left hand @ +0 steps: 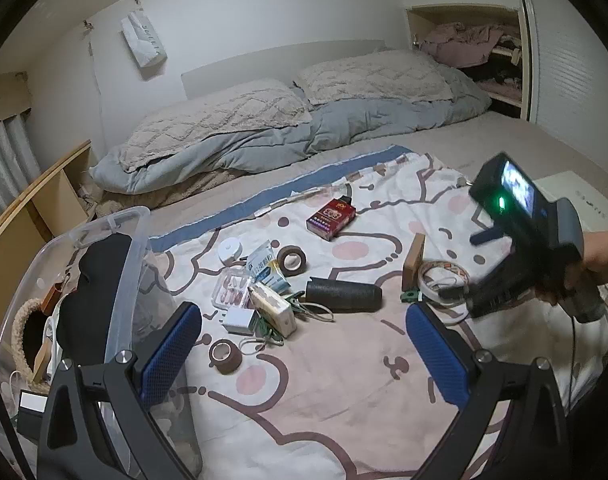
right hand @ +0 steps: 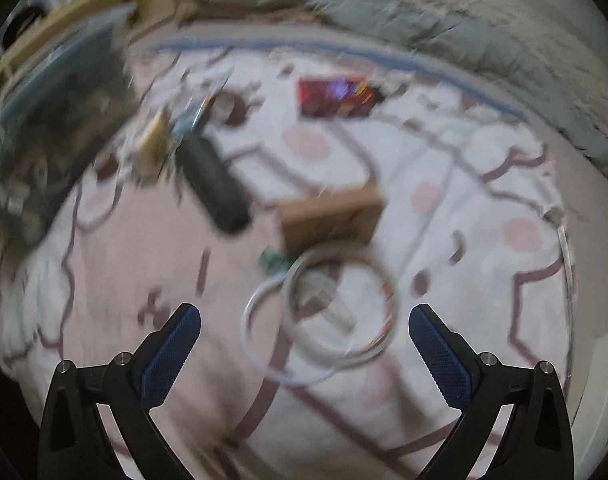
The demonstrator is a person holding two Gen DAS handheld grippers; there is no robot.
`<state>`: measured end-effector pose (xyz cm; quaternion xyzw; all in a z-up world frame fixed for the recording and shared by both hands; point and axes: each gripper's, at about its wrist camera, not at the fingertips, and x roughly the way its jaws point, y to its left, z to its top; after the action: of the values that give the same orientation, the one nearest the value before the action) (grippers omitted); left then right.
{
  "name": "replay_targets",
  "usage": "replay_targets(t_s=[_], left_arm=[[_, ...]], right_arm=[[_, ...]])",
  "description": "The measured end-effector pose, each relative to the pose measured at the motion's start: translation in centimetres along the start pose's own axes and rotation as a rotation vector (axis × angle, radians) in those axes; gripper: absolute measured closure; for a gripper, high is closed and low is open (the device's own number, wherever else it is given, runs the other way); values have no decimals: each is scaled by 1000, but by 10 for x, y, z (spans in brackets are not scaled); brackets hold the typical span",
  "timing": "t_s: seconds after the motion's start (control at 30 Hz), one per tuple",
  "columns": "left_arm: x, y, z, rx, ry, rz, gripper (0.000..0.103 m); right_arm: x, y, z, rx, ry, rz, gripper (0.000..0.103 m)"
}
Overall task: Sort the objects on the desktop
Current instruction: 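Lower the right gripper onto the clear tape roll and close it, then lift the tape roll with the right gripper while the left gripper approaches the white cable ring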
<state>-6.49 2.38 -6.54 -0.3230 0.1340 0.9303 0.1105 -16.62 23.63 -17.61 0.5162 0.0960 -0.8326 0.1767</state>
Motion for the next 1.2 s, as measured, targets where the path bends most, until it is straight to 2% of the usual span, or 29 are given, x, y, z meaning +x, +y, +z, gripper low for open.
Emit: replay_targets(t_s=[0.1,0.13,0.17,0.2,0.23,0.33,0.4,0.53,0.6,0.67,0.77,0.87,0.97,1.0,1.13,1.2], left_arm=[[1,2,1,-11,1,-2,0],[2,2,1,-13,4,-3,0],[3,3,0,-15,7,-4,0],[3,3,0,-15,9,-5,0],[4,4,-1,-15,11,-4,0],[5,5,-2,-13,14,-1,0],[6,7,-3,-16,17,0,0],[11,9,-3,-29,30,-3,0],[11,9,-3,-33,34,-9,0],[11,8,-3,-31,34,-13,0],[9,8,-3,-25,26,-13,0],[9,9,-5,-28,29,-19,0],[8,10,-7,-27,31,-23,0],[7,10,-8,-26,30,-22,0],[7,11,-10,-29,33,-22,0],[7,12,-14,-28,41,-21,0]], right_arm=[[4,-18,14,63,-34,-67,0],[10,-25,17,83,-17,-105,4],[17,-31,18,90,-2,-120,11],[23,-36,18,95,21,-126,33],[32,-39,16,95,57,-125,49],[49,-47,5,97,127,-84,67],[57,-46,2,80,145,-42,72],[62,-33,2,22,123,-16,73],[66,-25,3,-2,124,19,79],[71,-11,1,-57,143,48,81],[73,13,-1,-150,146,30,83],[71,18,-2,-108,168,112,84],[68,29,-9,-121,181,180,85],[66,36,-13,-126,196,229,85],[57,79,-28,-223,222,307,84],[54,96,-29,-242,243,376,85]])
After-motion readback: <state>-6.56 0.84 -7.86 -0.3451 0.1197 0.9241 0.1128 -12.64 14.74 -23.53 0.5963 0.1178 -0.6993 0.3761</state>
